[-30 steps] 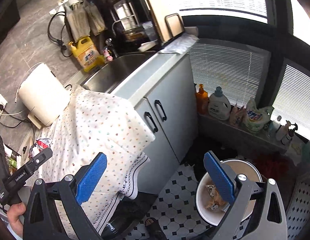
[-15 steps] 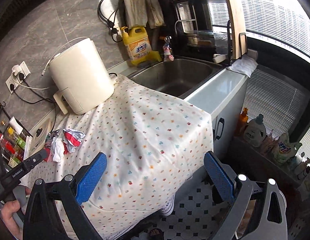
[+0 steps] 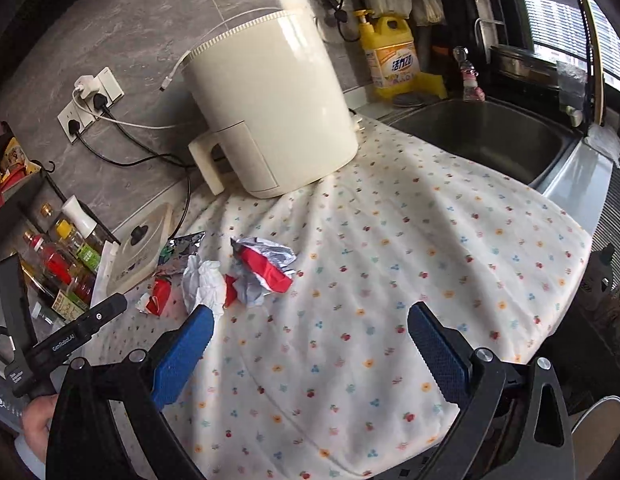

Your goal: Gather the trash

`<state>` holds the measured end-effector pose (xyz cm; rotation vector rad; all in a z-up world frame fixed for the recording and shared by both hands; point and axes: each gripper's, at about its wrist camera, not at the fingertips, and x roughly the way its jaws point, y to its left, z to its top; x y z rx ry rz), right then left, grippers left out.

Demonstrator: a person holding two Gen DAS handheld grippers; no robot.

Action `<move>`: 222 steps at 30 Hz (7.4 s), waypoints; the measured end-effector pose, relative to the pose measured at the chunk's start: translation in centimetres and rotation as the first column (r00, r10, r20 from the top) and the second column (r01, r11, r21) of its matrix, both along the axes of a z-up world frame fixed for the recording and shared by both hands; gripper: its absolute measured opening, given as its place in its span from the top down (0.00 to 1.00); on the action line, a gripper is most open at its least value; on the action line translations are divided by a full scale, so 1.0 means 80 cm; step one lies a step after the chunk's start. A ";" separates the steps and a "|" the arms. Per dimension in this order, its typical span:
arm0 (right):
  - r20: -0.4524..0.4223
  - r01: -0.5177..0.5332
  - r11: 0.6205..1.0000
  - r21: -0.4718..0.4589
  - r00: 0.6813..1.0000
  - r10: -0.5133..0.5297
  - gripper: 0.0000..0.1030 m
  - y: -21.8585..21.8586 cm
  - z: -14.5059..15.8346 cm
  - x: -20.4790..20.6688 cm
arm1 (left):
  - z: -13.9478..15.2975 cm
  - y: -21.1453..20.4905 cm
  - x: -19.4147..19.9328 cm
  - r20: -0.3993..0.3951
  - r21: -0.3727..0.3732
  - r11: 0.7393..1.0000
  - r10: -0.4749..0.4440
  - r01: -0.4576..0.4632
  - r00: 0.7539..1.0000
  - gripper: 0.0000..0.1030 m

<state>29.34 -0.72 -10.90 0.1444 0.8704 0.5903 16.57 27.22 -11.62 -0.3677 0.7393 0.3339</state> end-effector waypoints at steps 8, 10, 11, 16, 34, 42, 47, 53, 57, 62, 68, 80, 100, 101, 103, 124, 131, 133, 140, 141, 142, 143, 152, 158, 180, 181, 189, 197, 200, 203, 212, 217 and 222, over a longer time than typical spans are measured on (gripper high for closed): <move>-0.035 -0.093 0.995 -0.028 0.995 0.092 0.12 0.069 -0.003 -0.011 | -0.030 0.045 0.019 -0.029 -0.064 0.998 0.003 -0.005 1.000 0.07; -0.060 -0.114 0.993 -0.031 0.992 0.112 0.20 0.083 -0.006 -0.010 | -0.039 0.047 0.025 -0.038 -0.082 0.997 -0.012 0.009 0.999 0.09; -0.073 -0.122 0.992 -0.036 0.990 0.119 0.22 0.089 -0.009 -0.010 | -0.044 0.048 0.029 -0.043 -0.088 0.996 -0.022 0.018 0.999 0.11; -0.118 -0.172 0.982 -0.072 0.979 0.163 0.37 0.120 -0.018 -0.013 | -0.063 0.059 0.043 -0.068 -0.136 0.990 -0.051 0.041 0.996 0.13; -0.180 -0.301 0.942 -0.151 0.945 0.273 0.94 0.193 -0.050 -0.004 | -0.058 0.074 0.004 -0.020 -0.218 0.976 -0.012 0.007 1.000 0.64; -0.141 -0.302 0.947 -0.113 0.948 0.286 0.94 0.162 -0.018 -0.025 | -0.032 0.051 -0.004 0.050 -0.186 0.982 -0.019 0.028 0.999 0.64; -0.119 -0.273 0.957 -0.097 0.958 0.261 0.94 0.121 -0.008 -0.028 | -0.019 0.030 -0.002 0.066 -0.165 0.986 -0.020 0.031 0.998 0.64; -0.118 -0.222 0.972 -0.071 0.970 0.213 0.94 0.050 -0.009 -0.029 | -0.010 -0.025 0.000 0.065 -0.149 0.987 -0.048 0.057 0.997 0.64; -0.141 -0.170 0.984 -0.057 0.977 0.161 0.94 -0.008 -0.013 -0.026 | -0.010 -0.073 0.005 0.045 -0.155 0.984 -0.078 0.084 0.996 0.64; -0.142 -0.133 0.990 -0.050 0.982 0.125 0.94 -0.078 -0.014 -0.027 | -0.004 -0.130 0.014 0.034 -0.135 0.984 -0.117 0.120 0.993 0.64; -0.149 -0.070 0.997 -0.042 0.987 0.063 0.94 -0.161 -0.017 -0.022 | 0.002 -0.194 0.029 0.026 -0.133 0.980 -0.143 0.145 0.989 0.64; -0.172 0.096 0.995 -0.022 0.980 -0.098 0.94 -0.312 -0.031 -0.022 | -0.009 -0.299 0.064 -0.004 -0.161 0.957 -0.245 0.241 0.970 0.64; -0.205 0.148 0.988 -0.038 0.967 -0.152 0.94 -0.339 -0.050 -0.041 | -0.022 -0.295 0.051 0.018 -0.232 0.946 -0.227 0.225 0.974 0.62; -0.207 0.145 0.989 -0.036 0.967 -0.149 0.94 -0.337 -0.051 -0.041 | -0.016 -0.289 0.048 0.031 -0.217 0.952 -0.214 0.216 0.976 0.61; -0.210 0.135 0.990 -0.033 0.968 -0.139 0.94 -0.330 -0.053 -0.040 | -0.005 -0.276 0.042 0.048 -0.191 0.963 -0.184 0.190 0.982 0.61; -0.219 0.048 0.998 -0.049 0.974 -0.058 0.93 -0.264 -0.059 -0.026 | -0.039 -0.180 0.020 -0.057 -0.109 0.994 -0.017 0.011 0.998 0.25; -0.216 0.065 0.997 -0.047 0.974 -0.074 0.93 -0.272 -0.058 -0.028 | -0.054 -0.189 0.036 -0.121 -0.081 0.996 -0.034 0.025 0.992 0.79; -0.215 0.073 0.996 -0.044 0.973 -0.081 0.93 -0.277 -0.057 -0.027 | -0.047 -0.186 0.034 -0.090 -0.117 0.992 -0.054 0.043 0.994 0.92; -0.212 0.082 0.996 -0.029 0.974 -0.086 0.93 -0.286 -0.057 -0.027 | -0.009 -0.186 0.023 -0.016 -0.067 0.997 -0.025 0.023 1.000 0.93; -0.211 0.082 0.996 -0.026 0.974 -0.086 0.93 -0.287 -0.057 -0.027 | -0.003 -0.188 0.022 -0.003 -0.065 0.998 -0.024 0.023 1.000 0.93; -0.210 0.084 0.996 -0.024 0.974 -0.087 0.93 -0.289 -0.057 -0.027 | 0.004 -0.190 0.020 0.011 -0.061 0.998 -0.024 0.025 1.000 0.93; -0.209 0.087 0.996 -0.021 0.974 -0.089 0.93 -0.292 -0.057 -0.026 | 0.011 -0.194 0.019 0.024 -0.053 0.998 -0.029 0.030 0.999 0.93; -0.209 0.165 0.986 -0.016 0.964 -0.164 0.93 -0.348 -0.060 -0.031 | 0.040 -0.266 0.043 0.078 -0.035 0.985 -0.164 0.167 0.983 0.93; -0.236 0.272 0.961 -0.043 0.932 -0.274 0.93 -0.421 -0.078 -0.045 | 0.028 -0.350 0.074 0.057 -0.047 0.951 -0.302 0.305 0.952 0.93; -0.347 0.513 0.828 -0.227 0.751 -0.561 0.47 -0.670 -0.164 -0.142 | -0.108 -0.691 0.097 -0.087 -0.238 0.691 -0.715 0.683 0.693 0.93; -0.347 0.520 0.822 -0.232 0.745 -0.569 0.47 -0.678 -0.165 -0.146 | -0.115 -0.702 0.094 -0.096 -0.246 0.678 -0.729 0.693 0.678 0.93; -0.336 0.579 0.777 -0.246 0.701 -0.629 0.45 -0.727 -0.159 -0.173 | -0.152 -0.774 0.090 -0.120 -0.336 0.581 -0.807 0.741 0.578 0.93; -0.323 0.615 0.754 -0.230 0.683 -0.655 0.42 -0.733 -0.150 -0.178 | -0.125 -0.786 0.088 -0.045 -0.357 0.515 -0.843 0.779 0.537 0.33; -0.325 0.609 0.763 -0.215 0.692 -0.644 0.42 -0.719 -0.147 -0.171 | -0.117 -0.762 0.090 -0.052 -0.347 0.542 -0.826 0.766 0.561 0.26; -0.314 0.584 0.788 -0.197 0.723 -0.615 0.40 -0.692 -0.138 -0.158 | -0.105 -0.725 0.093 -0.061 -0.316 0.593 -0.792 0.741 0.607 0.22; -0.251 0.446 0.886 -0.127 0.850 -0.464 0.22 -0.570 -0.097 -0.106 | -0.049 -0.574 0.087 -0.030 -0.206 0.788 -0.597 0.580 0.801 0.07; -0.207 0.362 0.926 -0.106 0.903 -0.377 0.12 -0.495 -0.071 -0.079 | -0.023 -0.492 0.078 -0.010 -0.159 0.861 -0.490 0.483 0.872 0.06; -0.179 0.269 0.960 -0.079 0.943 -0.279 0.12 -0.417 -0.047 -0.056 | 0.001 -0.410 0.060 0.034 -0.138 0.912 -0.386 0.387 0.922 0.06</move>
